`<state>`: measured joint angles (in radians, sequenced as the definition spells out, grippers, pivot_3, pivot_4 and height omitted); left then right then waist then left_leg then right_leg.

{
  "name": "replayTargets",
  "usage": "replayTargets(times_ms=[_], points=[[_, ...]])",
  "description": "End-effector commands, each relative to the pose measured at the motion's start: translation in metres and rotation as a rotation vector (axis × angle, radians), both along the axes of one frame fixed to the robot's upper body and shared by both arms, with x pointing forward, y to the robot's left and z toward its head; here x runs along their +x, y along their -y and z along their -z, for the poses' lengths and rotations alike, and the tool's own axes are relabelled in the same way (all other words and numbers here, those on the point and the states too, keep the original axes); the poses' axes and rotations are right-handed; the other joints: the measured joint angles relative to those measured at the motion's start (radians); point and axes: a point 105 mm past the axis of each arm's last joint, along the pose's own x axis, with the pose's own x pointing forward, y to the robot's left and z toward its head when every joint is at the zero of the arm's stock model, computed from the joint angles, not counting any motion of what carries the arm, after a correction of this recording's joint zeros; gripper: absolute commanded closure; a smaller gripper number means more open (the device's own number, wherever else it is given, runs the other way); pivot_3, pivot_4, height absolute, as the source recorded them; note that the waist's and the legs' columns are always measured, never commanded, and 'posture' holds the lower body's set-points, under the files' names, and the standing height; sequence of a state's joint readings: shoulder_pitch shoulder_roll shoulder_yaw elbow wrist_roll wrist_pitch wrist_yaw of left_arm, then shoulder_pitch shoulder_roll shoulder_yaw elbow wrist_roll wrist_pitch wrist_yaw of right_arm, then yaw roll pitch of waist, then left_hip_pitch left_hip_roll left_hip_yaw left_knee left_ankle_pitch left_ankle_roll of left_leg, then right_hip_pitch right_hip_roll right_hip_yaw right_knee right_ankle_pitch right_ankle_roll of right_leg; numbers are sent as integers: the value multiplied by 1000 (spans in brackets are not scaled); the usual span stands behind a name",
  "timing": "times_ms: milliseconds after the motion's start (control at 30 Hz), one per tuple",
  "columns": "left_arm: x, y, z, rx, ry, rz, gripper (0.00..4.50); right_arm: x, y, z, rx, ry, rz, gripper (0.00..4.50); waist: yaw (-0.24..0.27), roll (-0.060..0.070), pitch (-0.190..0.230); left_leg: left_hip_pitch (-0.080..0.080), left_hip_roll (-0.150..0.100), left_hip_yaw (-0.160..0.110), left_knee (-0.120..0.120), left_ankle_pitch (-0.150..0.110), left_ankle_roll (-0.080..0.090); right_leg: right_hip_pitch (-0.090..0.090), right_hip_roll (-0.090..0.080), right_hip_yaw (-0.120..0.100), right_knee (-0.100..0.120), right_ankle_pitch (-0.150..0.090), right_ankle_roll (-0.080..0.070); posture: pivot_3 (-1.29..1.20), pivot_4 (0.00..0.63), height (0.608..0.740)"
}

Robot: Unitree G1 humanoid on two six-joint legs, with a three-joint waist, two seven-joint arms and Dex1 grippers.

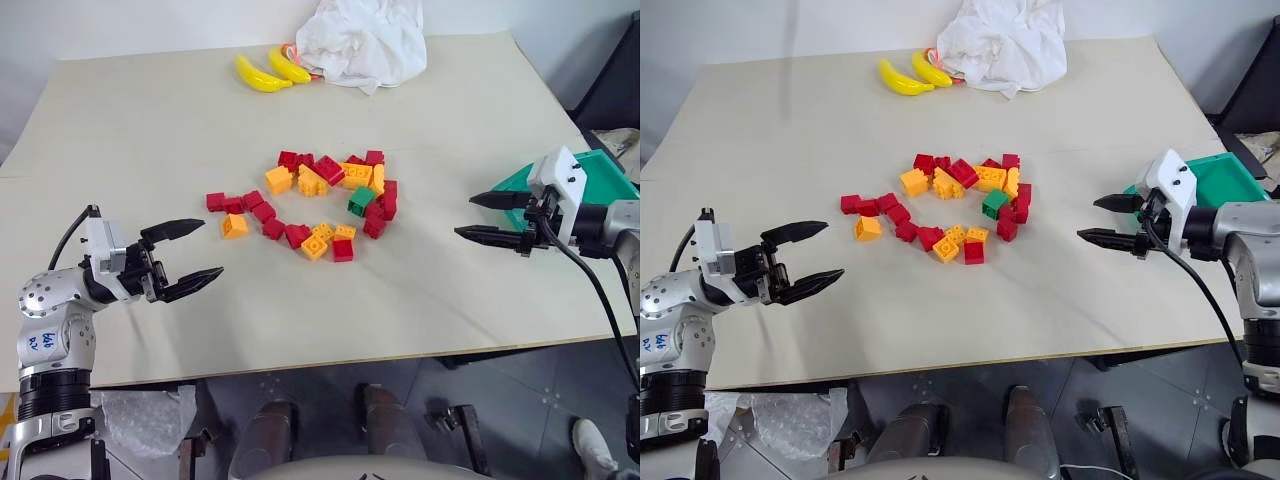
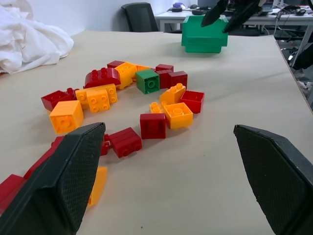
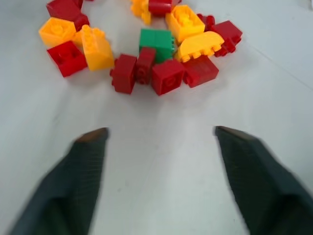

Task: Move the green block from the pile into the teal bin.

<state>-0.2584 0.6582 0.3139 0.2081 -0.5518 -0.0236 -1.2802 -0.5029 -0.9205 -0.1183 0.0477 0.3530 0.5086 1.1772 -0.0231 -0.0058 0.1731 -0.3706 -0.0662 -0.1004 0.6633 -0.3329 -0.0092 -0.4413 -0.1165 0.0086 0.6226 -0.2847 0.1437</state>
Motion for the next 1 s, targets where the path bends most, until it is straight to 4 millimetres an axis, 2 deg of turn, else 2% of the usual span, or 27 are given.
replayTargets(times_ms=[33,100,167,267,467,700,900,967,1000], points=[[-1,0,-9,-25,37,10,0,-3,-16,-12,-34,45,-21,9,0,0,0,0,0,0,0,0,0,0,0,0,0,0,0,0,150,740],[0,2,-9,-26,38,16,0,2,-27,-13,-35,57,-17,9,-1,0,0,0,0,0,0,0,0,0,0,0,0,0,0,0,150,740],[3,5,-9,-28,40,29,0,12,-55,-7,-109,22,-71,9,-5,0,0,0,0,0,1,0,0,0,0,0,0,0,0,0,150,740],[7,9,-10,-28,46,42,0,29,-85,-1,-190,-3,-98,9,-6,0,0,0,1,1,2,0,-1,-1,0,0,1,1,-1,0,150,740],[14,23,-11,-36,70,81,0,69,-119,8,-266,-62,-47,9,-1,0,0,-2,0,0,1,1,-1,-3,0,-1,3,1,-1,0,150,740],[11,33,-10,-47,83,104,0,100,-135,19,-338,-101,22,9,-9,0,0,-3,0,-1,1,1,-1,-4,0,-2,3,2,0,0,150,740],[6,35,-7,-50,82,102,0,105,-146,37,-422,-134,-4,9,-14,0,0,-3,0,-1,2,1,-1,-4,0,-2,5,2,0,0,150,740],[4,36,-6,-50,82,101,0,103,-151,37,-409,-133,-40,9,-15,0,0,-3,0,-1,2,1,-1,-4,0,-2,5,2,0,0,150,740],[3,36,-6,-50,81,100,0,100,-154,35,-394,-140,-59,189,-15,0,0,-3,0,-1,2,1,-1,-4,0,-2,5,2,0,0,150,740]])
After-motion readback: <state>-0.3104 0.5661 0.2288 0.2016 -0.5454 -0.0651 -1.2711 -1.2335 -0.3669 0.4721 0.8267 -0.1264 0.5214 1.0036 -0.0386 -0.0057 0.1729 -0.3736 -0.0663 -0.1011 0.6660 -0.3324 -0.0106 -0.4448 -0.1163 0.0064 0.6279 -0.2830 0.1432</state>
